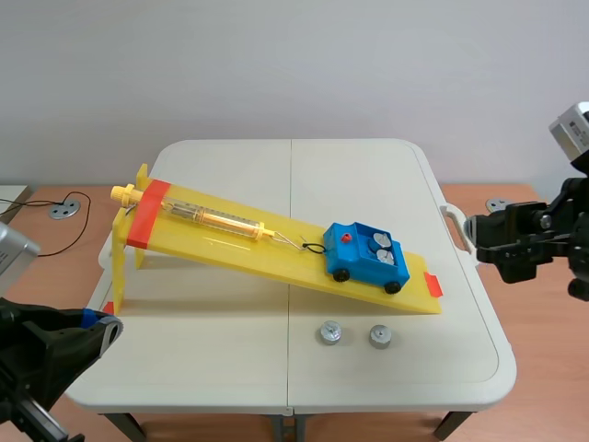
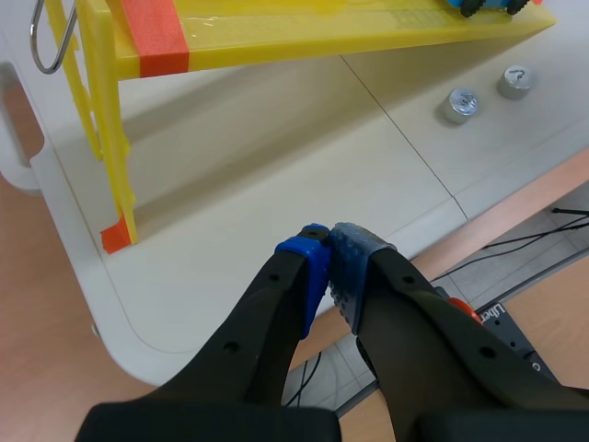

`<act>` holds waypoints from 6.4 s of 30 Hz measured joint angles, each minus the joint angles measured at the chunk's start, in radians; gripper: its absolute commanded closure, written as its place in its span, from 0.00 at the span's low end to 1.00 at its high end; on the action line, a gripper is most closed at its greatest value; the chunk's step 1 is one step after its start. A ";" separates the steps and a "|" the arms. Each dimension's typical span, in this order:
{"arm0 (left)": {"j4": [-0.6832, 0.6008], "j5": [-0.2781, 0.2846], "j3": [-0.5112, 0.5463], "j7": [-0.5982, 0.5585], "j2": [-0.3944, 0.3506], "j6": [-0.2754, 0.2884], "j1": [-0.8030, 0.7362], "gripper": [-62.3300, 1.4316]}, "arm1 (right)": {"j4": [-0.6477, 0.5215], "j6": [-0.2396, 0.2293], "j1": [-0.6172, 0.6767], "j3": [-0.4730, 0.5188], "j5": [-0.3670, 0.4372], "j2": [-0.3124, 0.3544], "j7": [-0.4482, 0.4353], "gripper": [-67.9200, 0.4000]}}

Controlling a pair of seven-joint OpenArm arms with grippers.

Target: Place the four metal weights on the blue cart on the ramp.

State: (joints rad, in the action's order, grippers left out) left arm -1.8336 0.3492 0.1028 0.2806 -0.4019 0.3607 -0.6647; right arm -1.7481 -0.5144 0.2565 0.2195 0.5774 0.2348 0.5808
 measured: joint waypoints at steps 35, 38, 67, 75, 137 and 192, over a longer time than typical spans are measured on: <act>0.000 0.000 0.000 0.000 0.000 0.000 0.000 0.91 | 0.322 0.213 -0.054 -0.524 -0.519 -0.126 -0.276 0.63; 0.000 0.000 0.000 0.000 0.000 0.000 0.000 0.91 | 0.383 0.224 -0.080 -0.530 -0.529 -0.150 -0.294 0.63; 0.000 0.000 0.000 0.000 0.000 0.000 0.000 0.91 | 0.573 0.258 -0.165 -0.558 -0.551 -0.193 -0.375 0.84; 0.000 0.000 0.000 0.000 0.001 0.000 0.000 0.91 | 0.573 0.292 -0.165 -0.558 -0.550 -0.193 -0.378 0.98; 0.000 0.000 0.000 0.000 0.001 0.000 0.000 0.91 | 0.254 0.436 -0.278 -0.434 -0.489 -0.233 -0.055 0.98; 0.000 0.000 0.000 0.000 0.001 0.000 0.000 0.91 | 0.374 0.530 -0.312 -0.516 -0.622 -0.262 -0.109 0.66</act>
State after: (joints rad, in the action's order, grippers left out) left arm -1.8336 0.3492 0.1028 0.2806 -0.4011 0.3607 -0.6647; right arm -1.3743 0.0154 -0.0555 -0.2966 -0.0444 -0.0273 0.4721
